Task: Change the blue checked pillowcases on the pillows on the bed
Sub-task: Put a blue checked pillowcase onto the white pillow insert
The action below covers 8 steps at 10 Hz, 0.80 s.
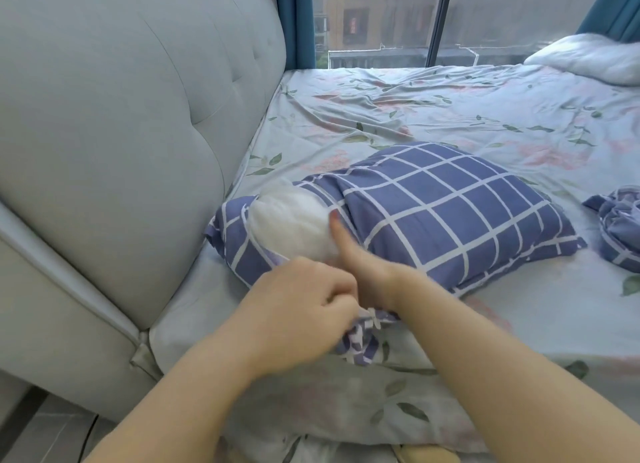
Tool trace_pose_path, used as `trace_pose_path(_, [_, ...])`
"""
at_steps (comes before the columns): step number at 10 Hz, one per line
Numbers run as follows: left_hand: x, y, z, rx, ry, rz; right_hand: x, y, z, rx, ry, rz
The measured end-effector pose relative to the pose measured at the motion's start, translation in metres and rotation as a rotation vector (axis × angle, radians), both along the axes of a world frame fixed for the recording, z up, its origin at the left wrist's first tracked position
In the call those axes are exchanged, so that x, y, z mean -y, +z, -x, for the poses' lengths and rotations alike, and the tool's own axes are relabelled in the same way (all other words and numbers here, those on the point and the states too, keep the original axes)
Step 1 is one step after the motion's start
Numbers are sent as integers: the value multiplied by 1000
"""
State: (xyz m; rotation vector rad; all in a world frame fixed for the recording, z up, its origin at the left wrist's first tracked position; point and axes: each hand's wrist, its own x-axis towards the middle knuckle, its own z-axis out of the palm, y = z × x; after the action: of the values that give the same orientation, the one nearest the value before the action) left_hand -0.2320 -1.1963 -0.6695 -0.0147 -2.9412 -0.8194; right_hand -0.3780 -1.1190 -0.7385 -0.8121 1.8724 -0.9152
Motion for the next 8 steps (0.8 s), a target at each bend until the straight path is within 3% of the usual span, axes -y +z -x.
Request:
trace_pose_path(1, [28, -12, 12, -82, 81, -90, -14, 24, -3, 277, 145, 58])
trace_pose_path(2, [36, -18, 10, -119, 57, -4, -26, 36, -1, 360, 267, -13])
trace_pose_path(3, [29, -20, 5, -157, 45, 140, -34, 47, -7, 351, 277, -75])
trace_pose_path(4, [27, -17, 4, -217, 43, 195, -40, 52, -12, 231, 283, -67])
trace_pose_path(5, [29, -16, 6, -271, 7, 218, -48, 48, -13, 242, 294, -65])
trace_pose_path(6, [16, -13, 4, -198, -91, 129, -43, 43, -22, 173, 284, -45])
trace_pose_path(7, [14, -14, 4, -75, -32, 104, -39, 40, -31, 567, 225, 2])
trace_pose_path(8, [32, -9, 7, -118, 130, 36, -45, 39, -15, 543, 12, 294])
